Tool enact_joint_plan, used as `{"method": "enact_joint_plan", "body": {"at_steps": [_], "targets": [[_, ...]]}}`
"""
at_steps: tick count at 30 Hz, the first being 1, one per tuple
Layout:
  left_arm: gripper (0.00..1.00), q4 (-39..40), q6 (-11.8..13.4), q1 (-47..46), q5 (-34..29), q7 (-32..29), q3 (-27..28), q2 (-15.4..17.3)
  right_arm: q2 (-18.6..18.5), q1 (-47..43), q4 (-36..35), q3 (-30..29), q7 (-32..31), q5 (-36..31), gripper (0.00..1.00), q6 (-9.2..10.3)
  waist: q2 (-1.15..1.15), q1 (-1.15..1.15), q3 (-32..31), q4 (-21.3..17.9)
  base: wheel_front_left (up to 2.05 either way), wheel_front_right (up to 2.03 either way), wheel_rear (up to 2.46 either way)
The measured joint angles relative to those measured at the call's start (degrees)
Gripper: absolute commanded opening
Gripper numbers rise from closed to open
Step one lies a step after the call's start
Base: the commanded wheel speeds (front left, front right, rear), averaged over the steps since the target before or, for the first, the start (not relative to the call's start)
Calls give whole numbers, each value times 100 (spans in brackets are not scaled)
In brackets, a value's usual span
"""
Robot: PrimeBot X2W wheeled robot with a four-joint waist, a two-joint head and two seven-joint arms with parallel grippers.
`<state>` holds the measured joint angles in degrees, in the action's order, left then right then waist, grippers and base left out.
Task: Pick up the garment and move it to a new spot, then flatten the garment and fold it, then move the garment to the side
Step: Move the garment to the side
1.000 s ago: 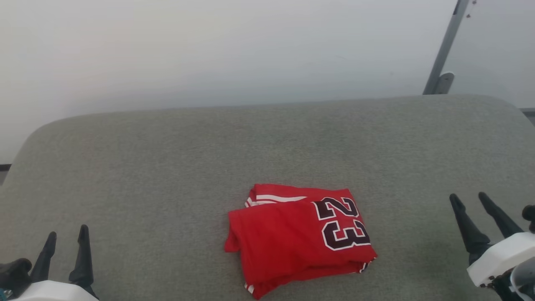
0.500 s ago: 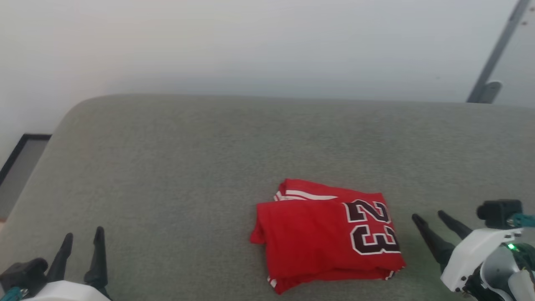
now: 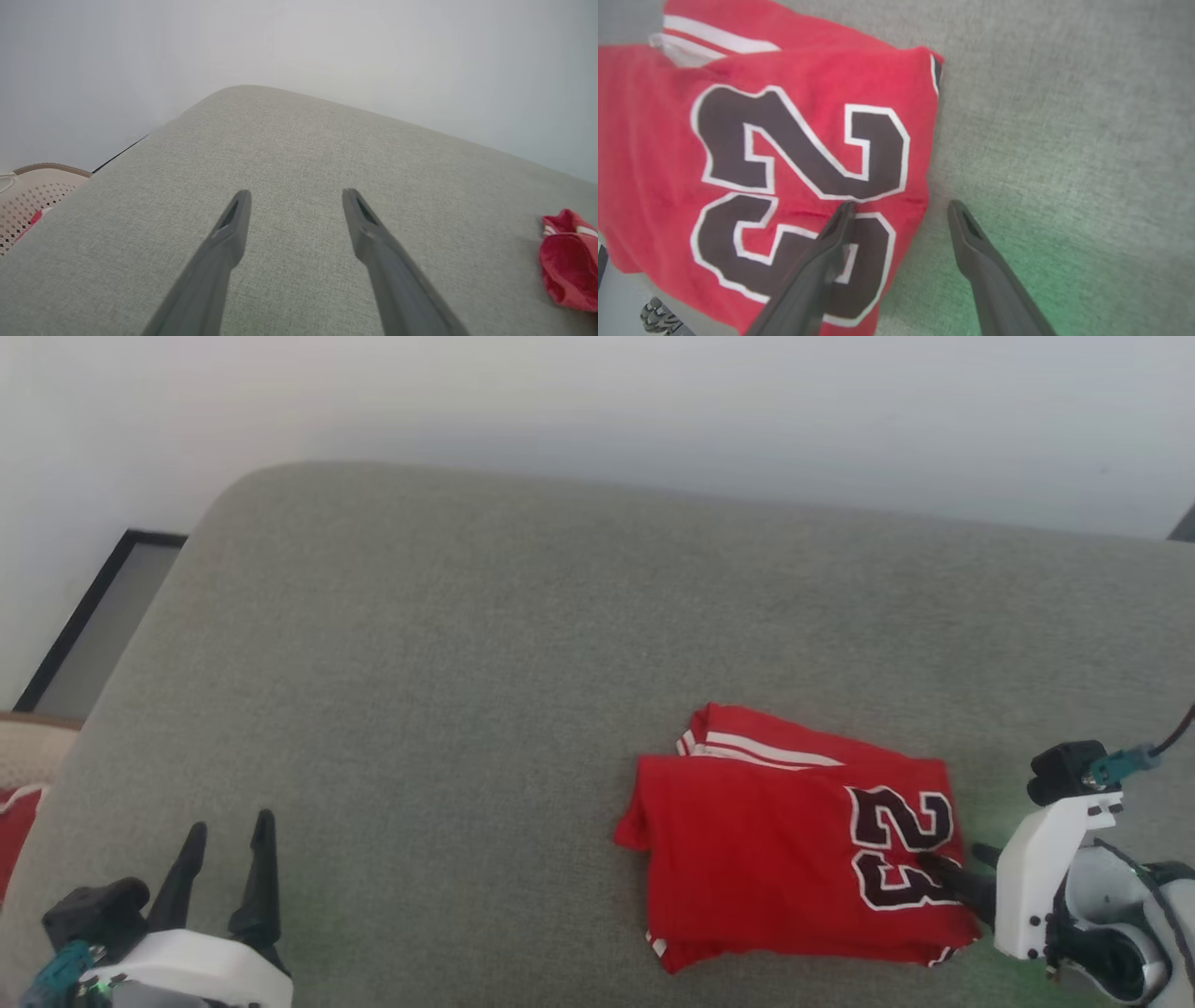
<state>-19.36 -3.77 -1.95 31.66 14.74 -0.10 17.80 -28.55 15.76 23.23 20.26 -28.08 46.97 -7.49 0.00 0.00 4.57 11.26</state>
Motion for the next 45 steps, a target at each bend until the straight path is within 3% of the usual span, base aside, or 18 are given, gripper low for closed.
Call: {"method": "enact_joint_plan", "body": {"at_steps": [9,10,11,25,45], "targets": [[100,-154,-54,-274,-53,8,-80,-171,89,369,167,-177,-996,-83,100,1,0,0,382,194,0,0,0],[100,-169,-62,-304,-68,8,-86,-183,104,396,143,-171,-1048,-91,25,2,0,0,411,205,0,0,0],[100,-188,-81,-325,-82,9,-88,-190,100,419,110,-167,-1083,-104,0,3,0,0,437,214,0,0,0],[100,-208,-212,-598,-259,24,62,-277,143,604,-260,-456,-1203,-200,0,-1,0,0,601,-3,0,0,0],[100,-256,-339,-1471,-492,25,-313,-356,-995,1512,-21,-1135,-840,-678,0,0,0,0,977,-802,0,0,0]]}}
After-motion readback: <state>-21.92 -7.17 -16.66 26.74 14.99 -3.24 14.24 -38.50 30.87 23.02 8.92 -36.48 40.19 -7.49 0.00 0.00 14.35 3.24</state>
